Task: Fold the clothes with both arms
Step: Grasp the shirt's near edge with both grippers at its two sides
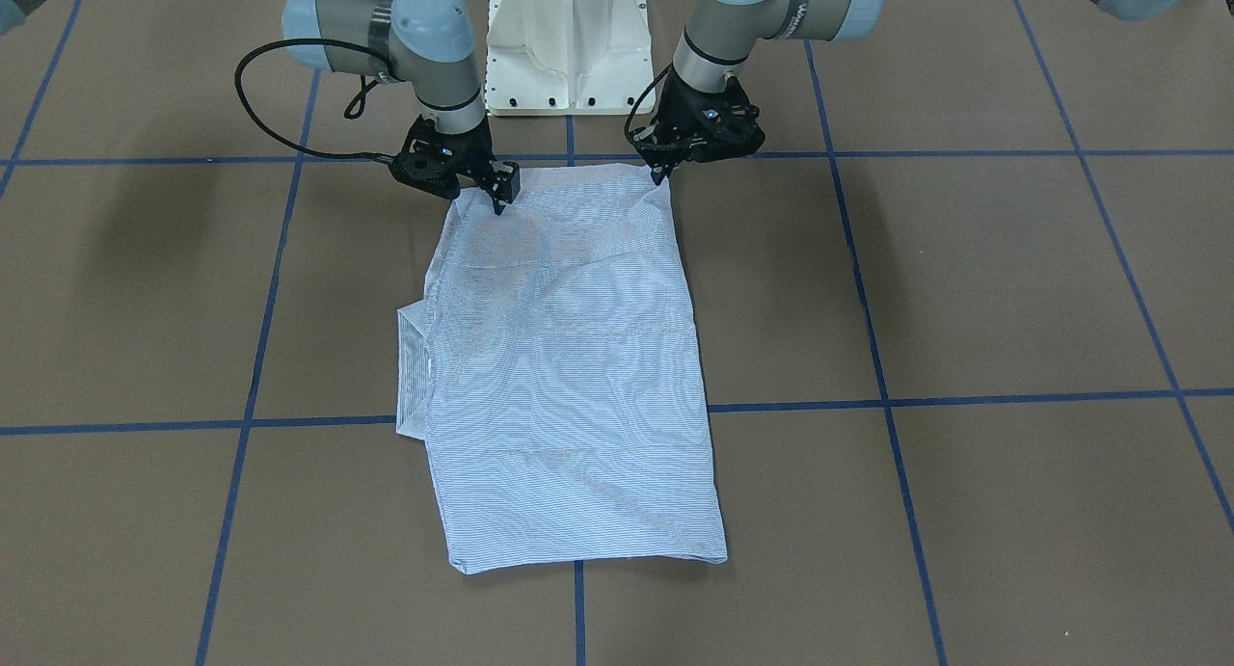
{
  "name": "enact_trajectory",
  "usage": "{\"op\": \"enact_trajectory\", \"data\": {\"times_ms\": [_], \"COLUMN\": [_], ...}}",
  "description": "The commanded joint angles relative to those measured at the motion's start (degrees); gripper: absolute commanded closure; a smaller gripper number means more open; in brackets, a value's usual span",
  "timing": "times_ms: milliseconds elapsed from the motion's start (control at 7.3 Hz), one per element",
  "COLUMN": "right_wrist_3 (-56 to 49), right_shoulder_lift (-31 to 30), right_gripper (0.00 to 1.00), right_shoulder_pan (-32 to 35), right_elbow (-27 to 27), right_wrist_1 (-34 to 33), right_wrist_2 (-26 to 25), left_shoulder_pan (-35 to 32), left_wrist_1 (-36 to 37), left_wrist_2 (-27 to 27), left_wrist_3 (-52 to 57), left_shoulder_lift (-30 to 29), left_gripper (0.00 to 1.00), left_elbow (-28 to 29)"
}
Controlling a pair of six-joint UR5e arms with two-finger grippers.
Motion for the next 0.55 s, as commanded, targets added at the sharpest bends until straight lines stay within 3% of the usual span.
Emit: {"op": "enact_trajectory", "data": {"times_ms": [0,411], "right_wrist_3": [-0.5,-0.5], "right_shoulder_lift": [0.7,1.6], "right_gripper": [1.00,1.00], "right_shoulder_pan": [0.5,1.6], "right_elbow": [0.2,0.5], "right_wrist_1": [0.0,0.0], "right_wrist_2": [0.1,0.8], "left_shoulder_pan": [-0.1,-0.8], "left_wrist_1": [0.0,0.2], "left_wrist_2": [0.0,-0.1], "left_wrist_3": [0.0,0.2], "left_shoulder_lift": [0.0,0.0], "left_gripper": [1.00,1.00], "left_elbow": [0.0,-0.1]}}
